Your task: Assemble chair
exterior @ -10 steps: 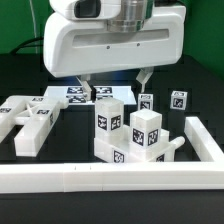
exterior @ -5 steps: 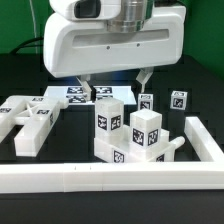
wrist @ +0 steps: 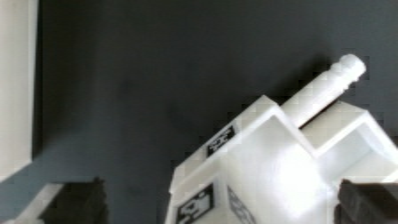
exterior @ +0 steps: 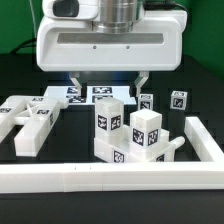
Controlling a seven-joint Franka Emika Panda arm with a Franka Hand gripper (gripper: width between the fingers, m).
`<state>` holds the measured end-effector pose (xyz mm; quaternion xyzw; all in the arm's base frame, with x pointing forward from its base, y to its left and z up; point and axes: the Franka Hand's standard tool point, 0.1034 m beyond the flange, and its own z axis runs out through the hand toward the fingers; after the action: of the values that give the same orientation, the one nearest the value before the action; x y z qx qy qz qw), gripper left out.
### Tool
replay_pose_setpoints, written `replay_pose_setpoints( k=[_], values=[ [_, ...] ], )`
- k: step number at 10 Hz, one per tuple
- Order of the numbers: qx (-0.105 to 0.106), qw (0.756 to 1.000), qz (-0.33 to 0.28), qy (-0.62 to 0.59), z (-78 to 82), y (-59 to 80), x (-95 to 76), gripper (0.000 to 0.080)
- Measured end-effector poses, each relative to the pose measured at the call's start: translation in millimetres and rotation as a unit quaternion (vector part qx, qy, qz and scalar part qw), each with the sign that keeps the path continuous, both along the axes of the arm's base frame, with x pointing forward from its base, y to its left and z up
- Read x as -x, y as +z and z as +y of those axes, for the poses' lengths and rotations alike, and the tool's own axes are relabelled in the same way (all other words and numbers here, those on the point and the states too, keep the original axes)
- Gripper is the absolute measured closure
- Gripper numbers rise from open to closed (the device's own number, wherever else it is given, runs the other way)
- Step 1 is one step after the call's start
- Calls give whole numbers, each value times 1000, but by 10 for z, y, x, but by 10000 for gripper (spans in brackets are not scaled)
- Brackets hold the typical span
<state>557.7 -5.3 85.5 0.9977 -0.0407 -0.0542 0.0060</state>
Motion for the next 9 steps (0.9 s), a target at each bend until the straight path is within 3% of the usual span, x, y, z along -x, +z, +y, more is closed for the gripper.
replay_pose_setpoints(
  k=[4,7,9],
  values=[
    [16,989,1,-144,23,-19,9,151],
    [37,944,4,-328,32,-113,68,151],
    [37,929,5,-368,63,-120,68,151]
  ],
)
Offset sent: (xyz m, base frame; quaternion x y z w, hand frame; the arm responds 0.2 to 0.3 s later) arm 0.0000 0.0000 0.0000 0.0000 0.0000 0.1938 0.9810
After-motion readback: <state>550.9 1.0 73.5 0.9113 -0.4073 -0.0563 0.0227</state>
